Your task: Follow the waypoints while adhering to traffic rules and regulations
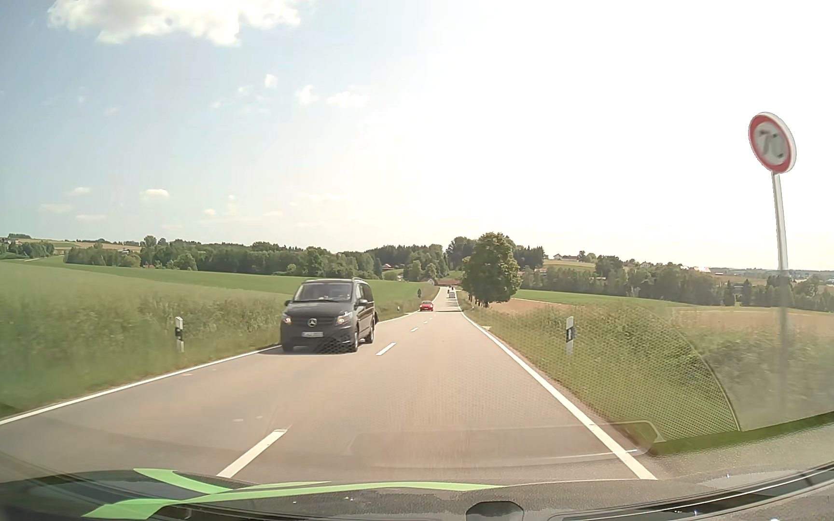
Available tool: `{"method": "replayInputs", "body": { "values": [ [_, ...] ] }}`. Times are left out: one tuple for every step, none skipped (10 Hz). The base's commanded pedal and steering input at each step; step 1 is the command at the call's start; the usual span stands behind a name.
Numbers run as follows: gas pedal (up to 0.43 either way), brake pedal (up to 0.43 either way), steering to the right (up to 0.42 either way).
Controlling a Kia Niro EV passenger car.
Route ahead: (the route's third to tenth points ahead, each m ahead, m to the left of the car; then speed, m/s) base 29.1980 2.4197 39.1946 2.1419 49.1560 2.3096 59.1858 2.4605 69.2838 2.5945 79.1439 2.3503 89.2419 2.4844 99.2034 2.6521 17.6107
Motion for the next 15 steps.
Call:
{"method": "replayInputs", "body": {
  "values": [
    [0.039,0.0,-0.002],
    [0.047,0.0,-0.003],
    [0.047,0.0,-0.002],
    [0.047,0.0,-0.001],
    [0.059,0.0,0.0],
    [0.059,0.0,0.0],
    [0.067,0.0,0.0],
    [0.067,0.0,0.0],
    [0.079,0.0,0.0],
    [0.079,0.0,0.0],
    [0.079,0.0,0.0],
    [0.079,0.0,0.0],
    [0.079,0.0,0.0],
    [0.079,0.0,0.0],
    [0.079,0.0,0.0]
  ]
}}
